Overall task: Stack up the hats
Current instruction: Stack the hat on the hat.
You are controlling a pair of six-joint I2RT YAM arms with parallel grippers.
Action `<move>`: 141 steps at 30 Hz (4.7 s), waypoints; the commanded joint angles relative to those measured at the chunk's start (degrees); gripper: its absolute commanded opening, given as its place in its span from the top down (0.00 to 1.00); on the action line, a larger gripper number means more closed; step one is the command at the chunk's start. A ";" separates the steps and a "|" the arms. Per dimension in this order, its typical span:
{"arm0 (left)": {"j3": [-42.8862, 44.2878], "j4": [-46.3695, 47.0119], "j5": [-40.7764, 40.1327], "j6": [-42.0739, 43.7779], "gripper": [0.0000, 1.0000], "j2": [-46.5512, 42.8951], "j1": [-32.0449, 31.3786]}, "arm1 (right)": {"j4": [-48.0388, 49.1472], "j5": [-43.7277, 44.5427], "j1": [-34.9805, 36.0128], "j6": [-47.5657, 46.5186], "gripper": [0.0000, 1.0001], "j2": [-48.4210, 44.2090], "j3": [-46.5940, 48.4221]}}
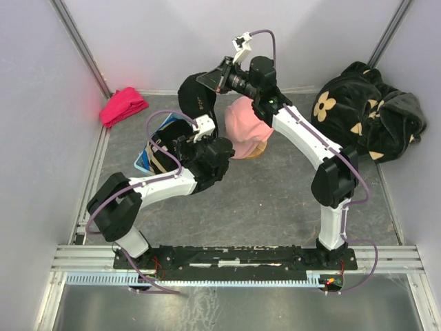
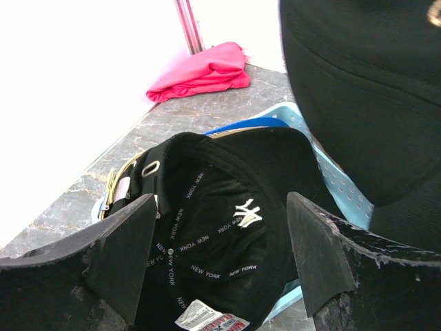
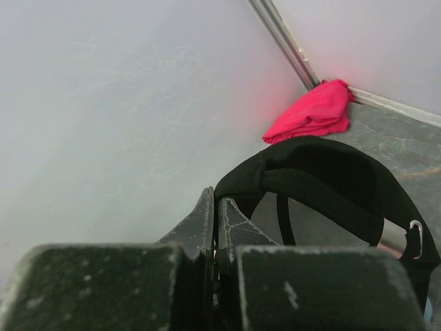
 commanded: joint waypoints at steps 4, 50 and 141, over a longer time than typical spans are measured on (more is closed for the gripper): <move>-0.79 9.23 -1.48 5.08 0.20 1.15 0.55 | 12.59 -3.24 -4.04 5.15 0.99 -5.02 -5.41; 4.14 3.17 4.23 -3.60 0.02 -1.57 3.01 | 36.36 -12.70 -14.98 18.41 0.99 -4.93 -22.29; 35.80 -11.63 54.57 -18.19 0.10 17.06 16.11 | 55.92 -5.26 -27.46 22.68 0.99 -15.56 -69.25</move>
